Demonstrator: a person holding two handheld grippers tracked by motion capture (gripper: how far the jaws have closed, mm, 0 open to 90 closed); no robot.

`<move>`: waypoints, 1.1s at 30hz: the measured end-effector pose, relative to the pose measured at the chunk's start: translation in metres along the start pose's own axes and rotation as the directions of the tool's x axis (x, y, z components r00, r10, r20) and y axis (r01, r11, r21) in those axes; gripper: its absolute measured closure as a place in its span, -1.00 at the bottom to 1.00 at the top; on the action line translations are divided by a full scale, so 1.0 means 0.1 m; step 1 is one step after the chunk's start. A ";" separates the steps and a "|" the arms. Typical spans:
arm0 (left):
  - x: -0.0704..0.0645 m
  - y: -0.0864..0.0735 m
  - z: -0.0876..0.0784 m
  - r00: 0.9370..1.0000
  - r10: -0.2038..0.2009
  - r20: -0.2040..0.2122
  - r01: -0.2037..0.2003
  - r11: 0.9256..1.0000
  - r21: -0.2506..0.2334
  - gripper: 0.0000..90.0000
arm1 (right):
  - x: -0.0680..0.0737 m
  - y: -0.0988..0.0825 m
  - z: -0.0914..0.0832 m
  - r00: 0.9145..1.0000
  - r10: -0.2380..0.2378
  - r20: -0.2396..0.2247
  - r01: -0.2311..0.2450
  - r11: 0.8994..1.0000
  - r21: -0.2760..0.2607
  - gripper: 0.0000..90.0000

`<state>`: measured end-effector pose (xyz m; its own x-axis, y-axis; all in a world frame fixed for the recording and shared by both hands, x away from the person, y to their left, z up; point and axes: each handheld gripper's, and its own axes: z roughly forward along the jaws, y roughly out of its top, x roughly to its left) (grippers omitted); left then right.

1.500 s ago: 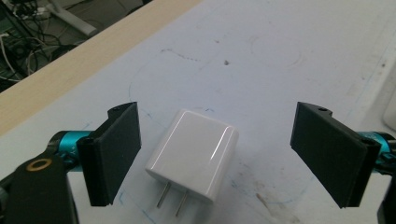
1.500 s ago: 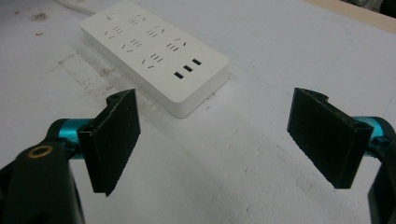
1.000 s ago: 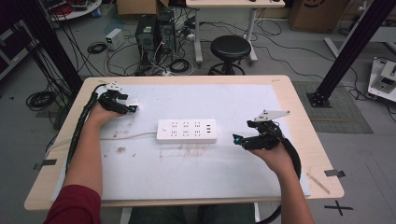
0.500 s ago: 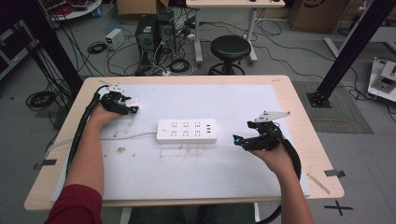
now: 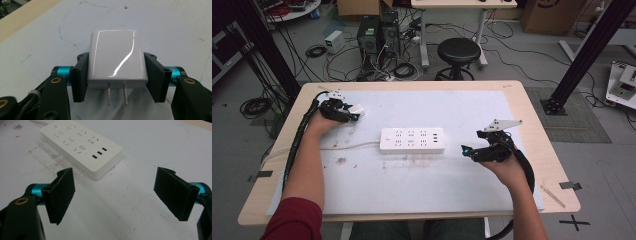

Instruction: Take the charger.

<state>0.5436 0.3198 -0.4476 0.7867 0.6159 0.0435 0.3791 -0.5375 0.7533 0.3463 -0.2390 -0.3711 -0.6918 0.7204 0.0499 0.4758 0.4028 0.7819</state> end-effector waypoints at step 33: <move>-1.79 0.12 -1.45 0.987 0.160 0.005 -0.157 0.974 -0.165 -0.06 | 0.20 0.12 -0.17 0.992 -0.064 -0.107 0.061 0.998 -0.034 -0.61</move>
<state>0.3368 0.2867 -0.3509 0.8398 0.5189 0.1599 0.1653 -0.5247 0.8351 0.3290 -0.2299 -0.3502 -0.7750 0.6285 0.0659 0.4143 0.4265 0.8041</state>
